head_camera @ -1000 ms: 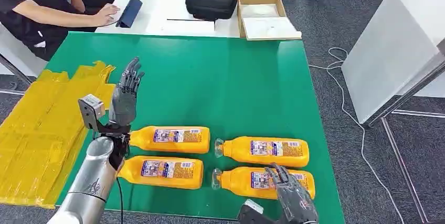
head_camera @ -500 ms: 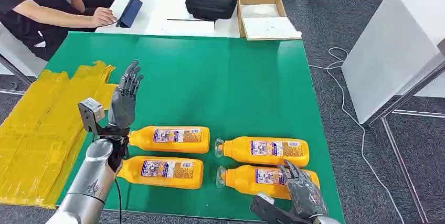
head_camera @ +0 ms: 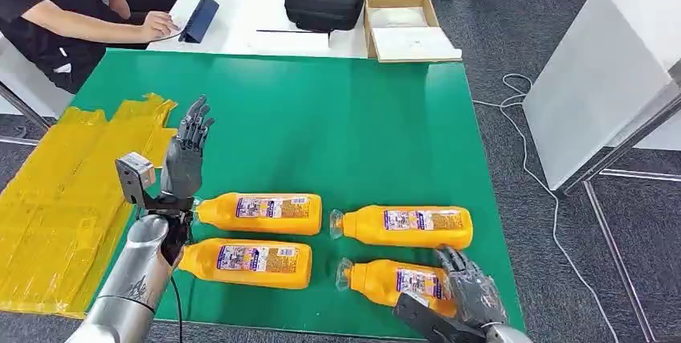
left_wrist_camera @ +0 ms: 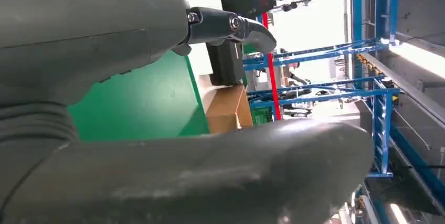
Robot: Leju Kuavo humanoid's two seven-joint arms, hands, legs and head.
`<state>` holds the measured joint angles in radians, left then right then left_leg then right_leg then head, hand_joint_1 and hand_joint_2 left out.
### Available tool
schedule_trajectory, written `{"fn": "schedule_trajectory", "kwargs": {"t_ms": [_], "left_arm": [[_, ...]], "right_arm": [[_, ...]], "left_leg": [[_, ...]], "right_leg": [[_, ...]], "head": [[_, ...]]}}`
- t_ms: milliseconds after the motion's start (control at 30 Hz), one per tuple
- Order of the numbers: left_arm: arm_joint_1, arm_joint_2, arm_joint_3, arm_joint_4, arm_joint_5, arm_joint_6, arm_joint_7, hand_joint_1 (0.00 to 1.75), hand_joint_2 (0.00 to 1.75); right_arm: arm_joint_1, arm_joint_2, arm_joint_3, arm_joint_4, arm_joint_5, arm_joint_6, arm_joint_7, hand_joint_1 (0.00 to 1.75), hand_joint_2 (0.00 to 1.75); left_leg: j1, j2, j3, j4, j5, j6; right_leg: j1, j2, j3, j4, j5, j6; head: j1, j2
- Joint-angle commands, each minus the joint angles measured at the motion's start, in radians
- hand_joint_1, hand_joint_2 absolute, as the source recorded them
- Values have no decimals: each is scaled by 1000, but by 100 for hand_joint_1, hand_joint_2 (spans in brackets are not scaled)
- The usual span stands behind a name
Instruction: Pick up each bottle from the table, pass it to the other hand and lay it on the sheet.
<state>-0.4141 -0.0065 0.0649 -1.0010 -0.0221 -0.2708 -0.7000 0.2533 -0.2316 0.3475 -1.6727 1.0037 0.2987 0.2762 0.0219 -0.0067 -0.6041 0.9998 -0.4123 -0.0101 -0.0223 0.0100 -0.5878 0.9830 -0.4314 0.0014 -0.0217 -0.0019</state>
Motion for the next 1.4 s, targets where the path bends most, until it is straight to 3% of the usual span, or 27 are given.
{"fn": "schedule_trajectory", "kwargs": {"t_ms": [33, 200, 233, 267, 300, 700, 900, 1333, 1400], "left_arm": [[5, 6, 35, 42, 5, 1, 2, 0, 0], [6, 3, 40, 40, 4, 5, 2, 0, 0], [5, 3, 40, 40, 4, 5, 2, 0, 0], [4, 0, 44, 38, 0, 8, 2, 0, 0], [4, -1, 47, 36, -2, 10, 2, 0, 0], [-1, -6, 45, 42, -7, 17, 2, 0, 0], [5, -6, 48, 37, -3, 16, 2, 0, 0], [5, -6, 48, 37, -3, 16, 2, 0, 0], [5, -7, 50, 35, -3, 15, 2, 0, 0]], "right_arm": [[2, -31, -32, 132, -8, 17, 1, 0, 175], [4, -24, -32, 124, -8, 23, 1, 0, 175], [6, -21, -29, 122, -6, 23, 2, 24, 175], [11, -6, -38, 115, -4, 33, 3, 169, 175], [10, 6, -40, 112, -4, 37, 3, 175, 175], [-17, 65, -63, 115, 33, 68, -45, 175, 175], [-49, 135, -125, 68, -12, 65, -150, 175, 175], [-52, 138, -130, 64, -14, 72, -152, 175, 175], [-69, 157, -141, 40, -33, 56, -201, 175, 175]], "left_leg": [[0, -1, 4, -1, 0, 1], [0, -1, 3, -1, 0, 0], [0, -1, 4, -1, 0, 1], [0, 0, 3, -1, 0, 0], [0, -1, 3, -1, 0, 0], [0, 0, 5, -1, 0, 1], [0, 0, 5, -1, 0, 1], [0, 1, 3, 0, 0, 1], [0, 1, 3, 0, 0, 1]], "right_leg": [[0, -2, 4, -2, 0, -1], [1, -2, 3, -2, 0, -1], [0, -3, 5, -2, -1, -2], [1, -1, 3, -1, 0, -1], [1, -2, 4, -2, 0, -1], [1, -2, 6, -2, 0, -2], [1, -2, 5, -1, 0, -2], [0, -1, 3, -1, 0, -1], [0, -1, 3, -1, 0, -1]], "head": [[0, 0], [0, 0], [0, 0], [0, 0], [0, 0], [0, 0], [0, 0], [0, 0], [0, 0]]}}
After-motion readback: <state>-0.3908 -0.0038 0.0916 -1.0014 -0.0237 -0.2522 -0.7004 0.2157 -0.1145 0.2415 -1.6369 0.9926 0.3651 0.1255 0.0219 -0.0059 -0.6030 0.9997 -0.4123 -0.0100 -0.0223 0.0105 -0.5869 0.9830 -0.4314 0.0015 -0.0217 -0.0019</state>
